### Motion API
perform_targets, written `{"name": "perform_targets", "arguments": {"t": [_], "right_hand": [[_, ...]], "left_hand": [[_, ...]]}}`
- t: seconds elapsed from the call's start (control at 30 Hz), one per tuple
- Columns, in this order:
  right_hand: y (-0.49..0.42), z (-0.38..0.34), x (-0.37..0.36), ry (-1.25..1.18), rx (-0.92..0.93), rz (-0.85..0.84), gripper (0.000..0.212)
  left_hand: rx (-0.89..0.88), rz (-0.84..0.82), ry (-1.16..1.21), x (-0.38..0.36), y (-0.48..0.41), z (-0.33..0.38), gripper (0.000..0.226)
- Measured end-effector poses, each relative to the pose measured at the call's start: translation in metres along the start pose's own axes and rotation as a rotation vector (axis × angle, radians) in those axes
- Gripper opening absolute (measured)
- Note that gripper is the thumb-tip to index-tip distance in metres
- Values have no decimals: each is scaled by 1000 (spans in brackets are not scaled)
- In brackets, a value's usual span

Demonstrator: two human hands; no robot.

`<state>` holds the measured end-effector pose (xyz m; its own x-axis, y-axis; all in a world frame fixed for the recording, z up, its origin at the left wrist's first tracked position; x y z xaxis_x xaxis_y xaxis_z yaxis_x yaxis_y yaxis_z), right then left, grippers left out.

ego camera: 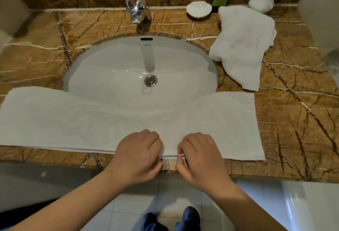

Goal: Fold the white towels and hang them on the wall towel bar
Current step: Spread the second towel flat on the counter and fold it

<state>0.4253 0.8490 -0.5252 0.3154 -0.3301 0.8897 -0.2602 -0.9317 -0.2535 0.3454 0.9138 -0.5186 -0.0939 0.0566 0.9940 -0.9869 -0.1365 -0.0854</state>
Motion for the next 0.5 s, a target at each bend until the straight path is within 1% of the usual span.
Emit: {"name": "perform_targets", "arguments": {"t": [0.13, 0.33, 0.4, 0.5], "right_hand": [[2, -6, -1, 28, 58, -15, 9], [1, -4, -5, -2, 33, -48, 10], [1, -5, -4, -16, 29, -45, 10], [0, -4, -3, -37, 24, -47, 8]], "left_hand": [[-63, 48, -7, 1, 4, 4, 11], [-7, 20, 33, 3, 18, -14, 17], [26, 12, 41, 5, 22, -22, 16], [12, 14, 49, 5, 23, -22, 12]]}}
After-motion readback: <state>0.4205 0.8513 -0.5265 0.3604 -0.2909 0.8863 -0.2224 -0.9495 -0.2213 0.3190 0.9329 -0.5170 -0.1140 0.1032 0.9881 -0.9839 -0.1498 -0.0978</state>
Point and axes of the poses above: each hand's wrist, its own y-axis away from the middle knuckle, its own x-axis out of the back of the hand, z = x × y, the point moved 9 cm from there along -y, towards the middle knuckle, and after that the axes turned 8 degrees about -x, right-handed, at the moved point
